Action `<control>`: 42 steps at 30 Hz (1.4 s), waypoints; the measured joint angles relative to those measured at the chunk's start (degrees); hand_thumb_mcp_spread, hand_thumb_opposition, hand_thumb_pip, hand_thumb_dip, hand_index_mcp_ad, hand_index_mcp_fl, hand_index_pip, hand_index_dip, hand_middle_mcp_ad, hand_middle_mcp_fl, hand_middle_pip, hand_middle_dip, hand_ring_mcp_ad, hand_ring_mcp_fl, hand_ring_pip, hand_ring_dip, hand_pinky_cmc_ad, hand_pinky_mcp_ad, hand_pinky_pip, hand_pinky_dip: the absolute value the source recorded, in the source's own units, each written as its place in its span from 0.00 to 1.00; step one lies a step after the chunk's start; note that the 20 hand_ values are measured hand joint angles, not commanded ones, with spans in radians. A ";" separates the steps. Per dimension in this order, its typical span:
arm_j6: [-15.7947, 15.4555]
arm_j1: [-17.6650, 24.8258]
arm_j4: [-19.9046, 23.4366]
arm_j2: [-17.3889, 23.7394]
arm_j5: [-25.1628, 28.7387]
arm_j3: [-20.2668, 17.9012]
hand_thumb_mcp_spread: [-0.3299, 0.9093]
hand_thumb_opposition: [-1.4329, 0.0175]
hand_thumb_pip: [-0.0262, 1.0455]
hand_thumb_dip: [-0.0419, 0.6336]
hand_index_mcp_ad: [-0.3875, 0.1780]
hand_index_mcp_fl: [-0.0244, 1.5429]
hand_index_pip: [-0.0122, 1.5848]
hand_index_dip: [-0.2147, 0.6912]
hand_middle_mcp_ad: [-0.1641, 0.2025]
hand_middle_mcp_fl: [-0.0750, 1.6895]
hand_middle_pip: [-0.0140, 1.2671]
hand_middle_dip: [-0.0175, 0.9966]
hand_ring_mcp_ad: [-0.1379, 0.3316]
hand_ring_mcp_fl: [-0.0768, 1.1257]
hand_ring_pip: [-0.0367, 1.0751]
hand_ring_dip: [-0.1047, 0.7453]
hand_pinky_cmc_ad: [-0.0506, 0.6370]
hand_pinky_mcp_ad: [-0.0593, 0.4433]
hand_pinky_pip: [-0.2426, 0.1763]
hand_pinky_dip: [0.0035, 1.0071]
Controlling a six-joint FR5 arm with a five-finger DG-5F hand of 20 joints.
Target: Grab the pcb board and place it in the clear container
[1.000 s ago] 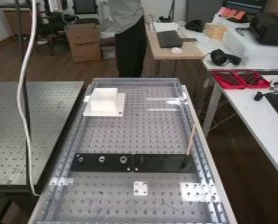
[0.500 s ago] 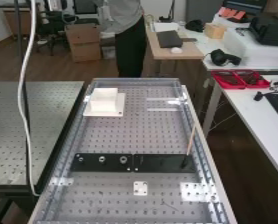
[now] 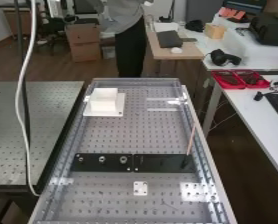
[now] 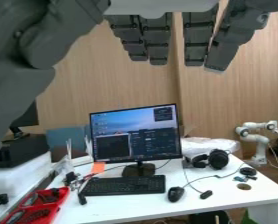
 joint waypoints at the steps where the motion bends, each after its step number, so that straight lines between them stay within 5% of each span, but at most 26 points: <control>1: 0.04 0.04 0.58 0.09 0.46 -0.53 0.35 0.47 0.18 0.07 0.90 0.06 0.06 0.31 0.85 0.05 0.13 0.04 0.82 0.13 0.13 0.12 0.44 0.53 0.32 0.49; 18: 3.05 2.04 5.32 1.27 9.63 -6.32 0.35 0.46 0.18 0.07 0.90 0.06 0.06 0.33 0.86 0.05 0.13 0.04 0.81 0.13 0.13 0.12 0.43 0.55 0.31 0.49; 31: 4.55 2.98 11.47 3.83 16.20 -14.97 0.35 0.46 0.23 0.07 0.90 0.06 0.06 0.37 0.86 0.06 0.13 0.04 0.81 0.12 0.13 0.12 0.43 0.55 0.30 0.49; 42: 8.13 7.30 16.65 0.22 30.18 -17.91 0.37 0.47 0.25 0.07 0.90 0.06 0.06 0.40 0.86 0.06 0.13 0.04 0.82 0.12 0.13 0.12 0.43 0.55 0.29 0.51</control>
